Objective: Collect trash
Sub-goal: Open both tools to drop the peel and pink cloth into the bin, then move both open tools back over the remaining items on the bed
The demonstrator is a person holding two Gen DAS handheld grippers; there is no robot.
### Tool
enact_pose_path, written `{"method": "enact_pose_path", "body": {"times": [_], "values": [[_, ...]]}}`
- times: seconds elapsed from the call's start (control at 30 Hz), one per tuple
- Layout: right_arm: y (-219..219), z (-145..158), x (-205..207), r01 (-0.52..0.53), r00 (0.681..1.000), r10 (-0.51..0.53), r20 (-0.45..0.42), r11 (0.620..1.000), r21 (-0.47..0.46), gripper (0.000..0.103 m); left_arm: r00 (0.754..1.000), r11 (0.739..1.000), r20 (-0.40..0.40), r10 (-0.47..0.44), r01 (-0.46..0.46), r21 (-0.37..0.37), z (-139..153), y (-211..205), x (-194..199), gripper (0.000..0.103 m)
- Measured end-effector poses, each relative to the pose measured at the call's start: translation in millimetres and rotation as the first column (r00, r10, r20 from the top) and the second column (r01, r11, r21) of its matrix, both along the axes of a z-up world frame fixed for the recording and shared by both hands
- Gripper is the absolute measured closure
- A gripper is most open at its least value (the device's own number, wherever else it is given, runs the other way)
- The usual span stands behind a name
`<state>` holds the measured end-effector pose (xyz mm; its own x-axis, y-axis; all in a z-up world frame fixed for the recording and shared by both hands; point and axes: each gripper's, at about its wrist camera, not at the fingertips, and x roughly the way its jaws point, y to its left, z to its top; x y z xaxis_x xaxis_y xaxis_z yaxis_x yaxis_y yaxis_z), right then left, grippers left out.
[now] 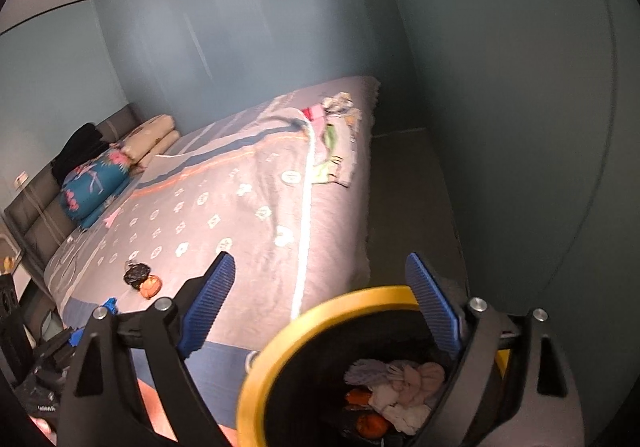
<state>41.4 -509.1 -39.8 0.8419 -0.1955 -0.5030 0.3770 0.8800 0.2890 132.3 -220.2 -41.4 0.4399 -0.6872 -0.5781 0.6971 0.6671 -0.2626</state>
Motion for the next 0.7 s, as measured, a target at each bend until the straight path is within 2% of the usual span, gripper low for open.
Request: {"method": "enact_pose_path", "body": {"times": [0.13, 0.4, 0.7], "values": [[19, 9, 13, -0.045, 0.999, 0.045, 0.013, 0.999, -0.025, 0.012, 0.999, 0.999, 0.018, 0.049, -0.049, 0.000, 3, 21, 8, 0.012], [62, 23, 55, -0.173, 0.985, 0.174, 0.008, 0.984, -0.041, 0.011, 0.986, 0.987, 0.043, 0.163, -0.163, -0.001, 2, 72, 30, 0.009], [126, 32, 115, -0.302, 0.953, 0.301, -0.017, 0.952, -0.050, 0.010, 0.940, 0.940, 0.031, 0.340, -0.340, -0.005, 1, 146, 75, 0.009]]}}
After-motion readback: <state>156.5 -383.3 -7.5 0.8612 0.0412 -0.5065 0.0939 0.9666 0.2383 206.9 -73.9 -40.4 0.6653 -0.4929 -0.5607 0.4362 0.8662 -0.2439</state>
